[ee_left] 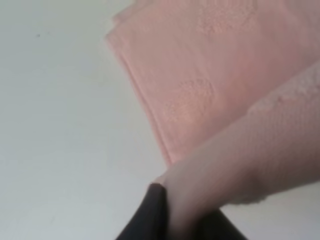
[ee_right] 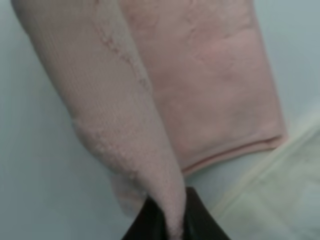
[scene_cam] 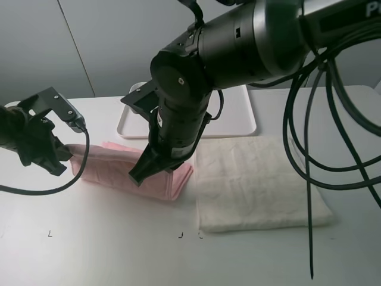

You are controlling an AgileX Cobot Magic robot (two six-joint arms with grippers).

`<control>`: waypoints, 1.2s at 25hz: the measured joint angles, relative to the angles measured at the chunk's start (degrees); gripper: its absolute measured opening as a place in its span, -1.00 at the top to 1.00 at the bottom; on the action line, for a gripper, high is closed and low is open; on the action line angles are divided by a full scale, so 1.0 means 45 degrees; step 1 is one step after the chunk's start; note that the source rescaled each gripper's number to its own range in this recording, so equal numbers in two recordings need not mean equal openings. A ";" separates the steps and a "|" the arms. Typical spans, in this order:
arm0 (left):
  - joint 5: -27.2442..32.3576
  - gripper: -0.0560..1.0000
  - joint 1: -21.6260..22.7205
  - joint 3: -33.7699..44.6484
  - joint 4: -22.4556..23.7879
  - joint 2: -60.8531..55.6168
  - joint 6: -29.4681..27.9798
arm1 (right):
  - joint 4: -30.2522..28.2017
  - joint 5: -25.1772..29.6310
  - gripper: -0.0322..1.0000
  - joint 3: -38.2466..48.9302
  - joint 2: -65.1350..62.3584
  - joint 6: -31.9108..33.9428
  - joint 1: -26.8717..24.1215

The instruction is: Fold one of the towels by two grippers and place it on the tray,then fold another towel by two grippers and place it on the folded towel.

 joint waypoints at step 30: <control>0.5646 -0.92 -0.0008 -0.6529 0.2933 0.4618 -0.9788 | 0.3224 0.0499 -1.00 0.0000 0.0500 -0.0149 -0.2203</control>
